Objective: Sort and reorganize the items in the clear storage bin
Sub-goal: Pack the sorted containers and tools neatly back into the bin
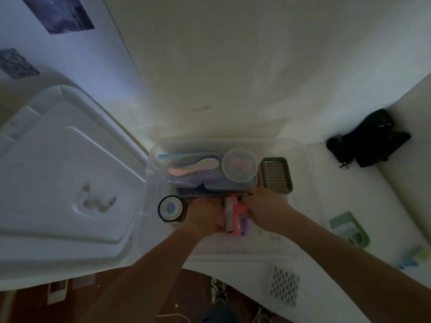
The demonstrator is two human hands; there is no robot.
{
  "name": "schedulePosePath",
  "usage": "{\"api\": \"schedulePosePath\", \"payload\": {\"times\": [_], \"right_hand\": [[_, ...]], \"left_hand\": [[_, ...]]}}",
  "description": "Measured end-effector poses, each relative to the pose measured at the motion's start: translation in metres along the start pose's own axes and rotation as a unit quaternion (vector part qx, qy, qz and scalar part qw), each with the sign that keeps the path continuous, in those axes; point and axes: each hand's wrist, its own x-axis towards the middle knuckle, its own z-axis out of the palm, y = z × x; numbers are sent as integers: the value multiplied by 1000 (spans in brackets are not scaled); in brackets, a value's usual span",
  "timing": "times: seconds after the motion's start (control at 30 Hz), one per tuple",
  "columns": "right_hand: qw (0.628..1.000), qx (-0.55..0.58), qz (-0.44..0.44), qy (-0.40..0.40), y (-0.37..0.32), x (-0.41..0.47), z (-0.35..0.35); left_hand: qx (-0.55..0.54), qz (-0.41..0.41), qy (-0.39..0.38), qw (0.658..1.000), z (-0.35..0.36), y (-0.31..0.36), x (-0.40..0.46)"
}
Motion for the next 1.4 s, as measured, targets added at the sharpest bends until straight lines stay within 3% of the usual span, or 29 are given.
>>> {"api": "schedulePosePath", "payload": {"times": [0.03, 0.13, 0.17, 0.2, 0.23, 0.27, 0.43, 0.5, 0.57, 0.67, 0.73, 0.9, 0.97, 1.07, 1.13, 1.2, 1.3, 1.4], "right_hand": [[1000, 25, -4, 11, 3, -6, -5], [990, 132, 23, 44, 15, -28, -22], [983, 174, 43, 50, 18, -36, -26], [974, 212, 56, 60, 20, -44, -28], [965, 243, 65, 71, 21, -50, -28], [956, 271, 73, 84, 20, -54, -26], [888, 440, 89, 96, 8, -54, -29], [849, 499, 125, 121, 8, -49, -50], [851, 491, 126, 141, 8, -44, -70], [874, 442, 120, 161, 4, -39, -82], [855, 462, 160, 173, 3, -38, -76], [649, 681, 281, 192, -3, -48, -26], [595, 712, 319, 193, -11, -51, -9], [512, 762, 346, 193, -24, -47, 6], [491, 762, 375, 197, -26, -40, 20], [520, 727, 404, 195, -31, -33, 30], [636, 597, 452, 187, -36, -31, 36], [702, 495, 476, 190, -37, -35, 31]], "left_hand": [[-18, -12, 17, 1000, -6, 1, -2], [-224, -91, 50, 969, -26, 10, -15], [-318, -127, 18, 939, -37, 14, -18], [-434, -149, -20, 888, -45, 18, -24], [-526, -155, -42, 835, -49, 21, -30], [-572, -127, -35, 810, -48, 21, -36], [-547, 65, 116, 827, -64, 14, -47], [-471, 153, 123, 860, -81, 13, -38], [-373, 206, 133, 895, -100, 20, -27], [-311, 188, 141, 921, -113, 29, -10], [-342, 145, 164, 914, -109, 32, -7], [-491, 34, 236, 838, -80, 36, -18], [-446, 41, 223, 866, -59, 29, -22], [-248, 83, 166, 951, -37, 29, -25], [-183, 87, 151, 968, -29, 35, -24], [-109, 108, 179, 972, -22, 40, -20], [-40, 126, 202, 970, -11, 39, -11], [-30, 115, 171, 978, -15, 40, -5]]}}
